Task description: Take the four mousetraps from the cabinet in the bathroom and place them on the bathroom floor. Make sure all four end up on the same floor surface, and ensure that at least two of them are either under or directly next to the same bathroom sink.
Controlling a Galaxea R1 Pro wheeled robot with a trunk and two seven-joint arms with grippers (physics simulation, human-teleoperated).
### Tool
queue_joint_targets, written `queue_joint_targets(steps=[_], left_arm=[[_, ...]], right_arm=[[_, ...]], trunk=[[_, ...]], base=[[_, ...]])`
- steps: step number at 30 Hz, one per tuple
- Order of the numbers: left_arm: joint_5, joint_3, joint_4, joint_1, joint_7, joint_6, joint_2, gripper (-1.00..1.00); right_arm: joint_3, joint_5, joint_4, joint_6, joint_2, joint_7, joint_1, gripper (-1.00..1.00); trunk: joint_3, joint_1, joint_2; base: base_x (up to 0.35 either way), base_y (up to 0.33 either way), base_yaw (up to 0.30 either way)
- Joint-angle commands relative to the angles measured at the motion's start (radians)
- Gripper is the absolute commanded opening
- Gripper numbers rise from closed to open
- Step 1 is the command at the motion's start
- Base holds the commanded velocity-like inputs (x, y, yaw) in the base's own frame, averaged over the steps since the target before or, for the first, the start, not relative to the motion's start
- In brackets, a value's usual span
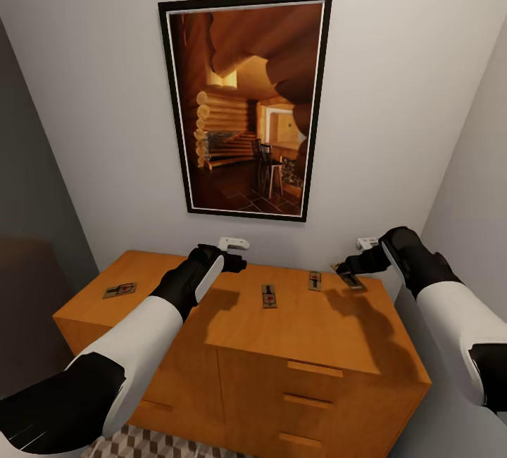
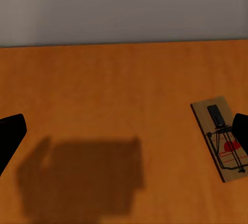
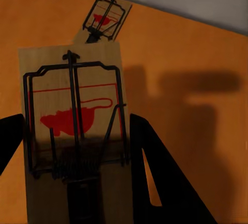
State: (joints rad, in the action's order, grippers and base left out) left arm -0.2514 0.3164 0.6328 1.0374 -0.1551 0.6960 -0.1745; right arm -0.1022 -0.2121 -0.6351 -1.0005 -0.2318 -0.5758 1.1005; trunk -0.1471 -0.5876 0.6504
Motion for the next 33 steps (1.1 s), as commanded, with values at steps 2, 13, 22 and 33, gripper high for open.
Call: queue_joint_targets(steps=[2, 13, 22, 33], left_arm=[[-0.010, 0.003, 0.000, 0.001, -0.009, 0.003, 0.000, 1.00], [-0.010, 0.003, 0.000, 0.001, -0.009, 0.003, 0.000, 1.00], [-0.011, 0.003, -0.001, 0.001, -0.009, 0.003, 0.000, 1.00], [-0.011, 0.003, -0.001, 0.001, -0.009, 0.003, 0.000, 1.00]], right_arm=[[-0.004, -0.013, -0.001, -0.005, -0.001, -0.009, 0.001, -1.00], [-0.010, -0.042, 0.035, -0.008, 0.000, -0.007, 0.001, -1.00], [-0.010, -0.044, 0.062, -0.004, 0.000, -0.002, 0.001, -1.00], [-0.010, -0.044, 0.090, 0.004, 0.000, 0.004, 0.001, -1.00]], trunk=[[-0.002, 0.000, 0.002], [-0.002, 0.000, 0.002], [-0.002, 0.000, 0.002], [-0.002, 0.000, 0.002]], base=[[0.000, 0.000, 0.000], [0.000, 0.000, 0.000], [0.000, 0.000, 0.000], [0.000, 0.000, 0.000]])
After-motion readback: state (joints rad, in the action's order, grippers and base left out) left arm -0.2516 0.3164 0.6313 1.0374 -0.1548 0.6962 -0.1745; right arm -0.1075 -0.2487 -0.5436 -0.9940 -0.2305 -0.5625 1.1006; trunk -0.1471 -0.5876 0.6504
